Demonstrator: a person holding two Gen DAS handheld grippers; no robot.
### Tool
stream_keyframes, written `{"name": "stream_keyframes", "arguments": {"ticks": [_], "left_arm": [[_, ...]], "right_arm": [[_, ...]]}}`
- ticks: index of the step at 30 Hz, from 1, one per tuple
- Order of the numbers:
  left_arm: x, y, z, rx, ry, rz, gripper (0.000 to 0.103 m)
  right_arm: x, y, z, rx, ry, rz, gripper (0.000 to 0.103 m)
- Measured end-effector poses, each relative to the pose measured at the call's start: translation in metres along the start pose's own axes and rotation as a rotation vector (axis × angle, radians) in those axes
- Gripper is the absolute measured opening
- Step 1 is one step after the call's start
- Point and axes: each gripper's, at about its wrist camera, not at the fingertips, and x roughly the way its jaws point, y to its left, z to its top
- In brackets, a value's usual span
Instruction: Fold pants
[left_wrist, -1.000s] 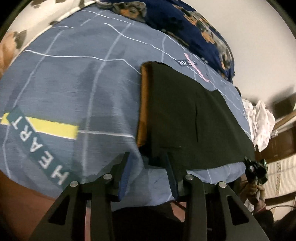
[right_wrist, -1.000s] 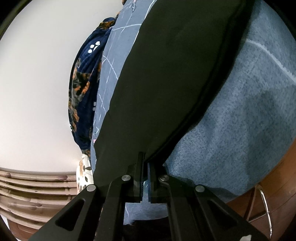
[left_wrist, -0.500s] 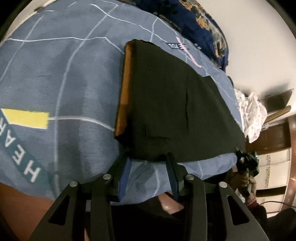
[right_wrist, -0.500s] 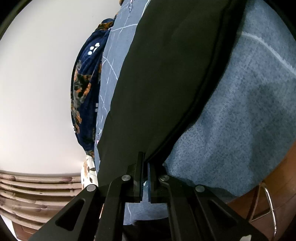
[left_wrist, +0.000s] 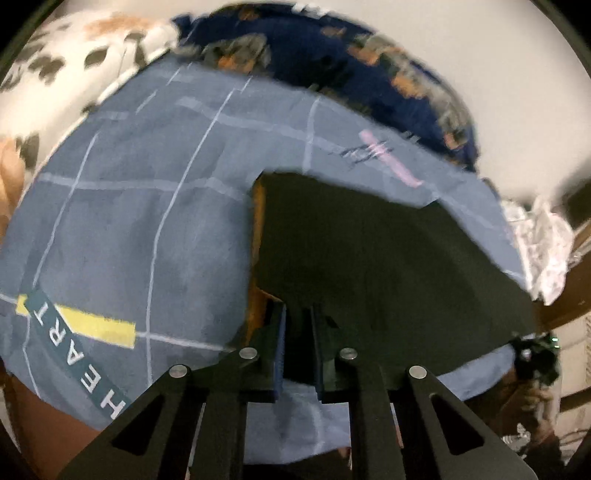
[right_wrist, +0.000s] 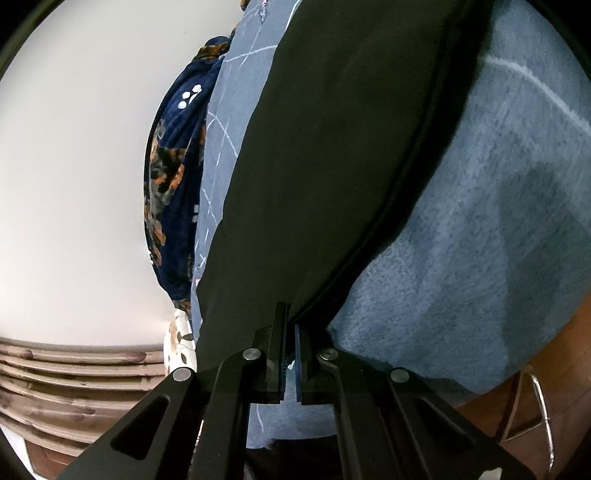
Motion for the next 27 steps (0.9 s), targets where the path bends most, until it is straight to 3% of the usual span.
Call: {"name": "stream_keyframes", "arguments": {"ticks": [4,18,23,27], "left_arm": [[0.012,0.016,-0.016,-0.036,0.011,0.002,0.013],[0.018,0.002,-0.026,0.062,-0.042,0.087,0.016],[0.018,0.004,-0.025,0.05,-0.037,0.088,0.019],[0.018,0.002,-0.025,0.052,-0.035,0.104,0.022]], "right_arm": [[0.001,-0.003,0.0,0.005,0.009,0.018,0.001],[-0.003,-0.006,0.001,0.04,0.008,0.063,0.004],[-0.037,-0.009,0.021,0.03,-0.093,0.06,0.021],[-0.07,-0.027,0.051,0.06,-0.191,0.071,0.023]]}}
